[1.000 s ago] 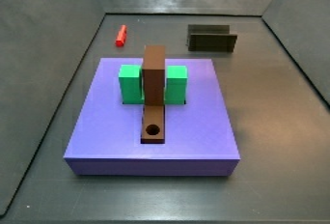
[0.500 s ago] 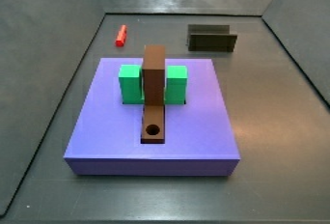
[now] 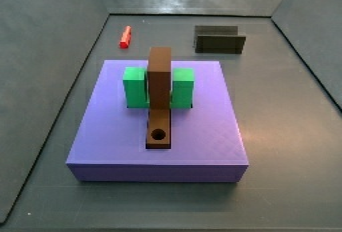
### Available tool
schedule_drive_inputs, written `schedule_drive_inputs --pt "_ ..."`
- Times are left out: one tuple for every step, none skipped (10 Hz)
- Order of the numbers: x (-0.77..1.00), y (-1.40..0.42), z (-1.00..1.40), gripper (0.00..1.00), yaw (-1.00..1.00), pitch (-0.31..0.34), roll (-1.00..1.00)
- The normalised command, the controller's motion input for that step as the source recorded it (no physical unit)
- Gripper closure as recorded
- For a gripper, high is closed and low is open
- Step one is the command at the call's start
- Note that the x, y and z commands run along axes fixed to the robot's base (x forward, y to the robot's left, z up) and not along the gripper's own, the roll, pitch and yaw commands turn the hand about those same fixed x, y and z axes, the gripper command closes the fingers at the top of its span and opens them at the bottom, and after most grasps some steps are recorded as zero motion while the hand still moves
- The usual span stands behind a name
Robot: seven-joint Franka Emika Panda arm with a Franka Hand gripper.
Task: Pick up the blue object. Move up. Place the blue object on the fixture. Regrasp the blue object. Move to above the board. Insert the blue object.
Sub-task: Move to above the board, then insert the blue object.
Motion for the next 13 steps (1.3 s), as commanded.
schedule_drive_inputs --pt "-0.19 -0.15 0.04 1.00 -0.16 -0.050 -1.00" --pt "-0.13 -0.10 0.02 1.00 -0.16 -0.051 -1.00" --pt "-0.09 -0.01 0.00 1.00 -0.15 -0.061 -1.00" --pt "-0.08 0.01 0.01 1.00 -0.11 -0.058 -0.82" --pt "-0.07 0.02 0.00 1.00 -0.05 -0.058 -0.51" --pt "-0.05 0.01 0.00 1.00 -0.02 -0.047 -0.29" --pt "0.00 0.00 -0.01 1.00 0.00 0.000 -0.01" --pt "0.02 -0.03 -0.08 1.00 -0.02 -0.004 -0.04" --pt "0.09 -0.14 -0.01 1.00 0.00 -0.031 -0.33" --pt "0.05 -0.21 0.00 1.00 0.00 -0.074 -0.50" --pt "0.01 -0.40 0.00 1.00 0.15 -0.083 -0.50" --pt "0.04 -0.52 -0.08 1.00 0.21 -0.024 -0.40" --pt "0.08 -0.55 -0.25 1.00 0.26 0.000 -0.32"
